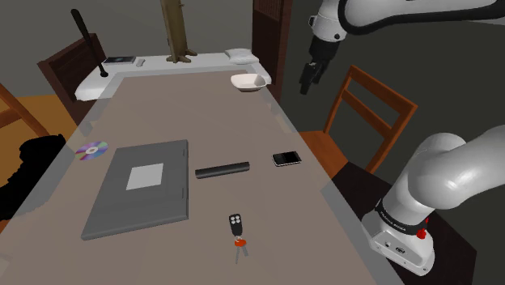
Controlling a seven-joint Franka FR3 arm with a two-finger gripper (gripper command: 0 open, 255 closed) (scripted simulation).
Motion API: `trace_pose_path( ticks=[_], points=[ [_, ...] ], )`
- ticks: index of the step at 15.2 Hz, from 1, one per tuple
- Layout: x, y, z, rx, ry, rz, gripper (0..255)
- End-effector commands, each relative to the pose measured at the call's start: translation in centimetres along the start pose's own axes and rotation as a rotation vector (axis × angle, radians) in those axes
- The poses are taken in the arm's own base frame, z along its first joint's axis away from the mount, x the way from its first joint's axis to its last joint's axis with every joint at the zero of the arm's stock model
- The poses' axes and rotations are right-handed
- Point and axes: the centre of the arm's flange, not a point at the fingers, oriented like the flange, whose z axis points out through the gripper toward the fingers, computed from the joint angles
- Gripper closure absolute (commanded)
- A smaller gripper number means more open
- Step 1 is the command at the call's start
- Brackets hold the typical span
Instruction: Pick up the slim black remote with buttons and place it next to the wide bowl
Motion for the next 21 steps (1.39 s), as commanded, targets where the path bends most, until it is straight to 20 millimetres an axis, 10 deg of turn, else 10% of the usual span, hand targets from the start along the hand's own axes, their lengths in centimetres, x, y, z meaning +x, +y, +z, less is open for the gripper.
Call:
trace_pose_path(
  ticks=[1,21],
  points=[
    [1.7,-1.7,1.1,0.003,-0.003,-0.054,0],
    [12.9,-21.0,15.2,0.030,-0.049,-0.576,0]
  ],
)
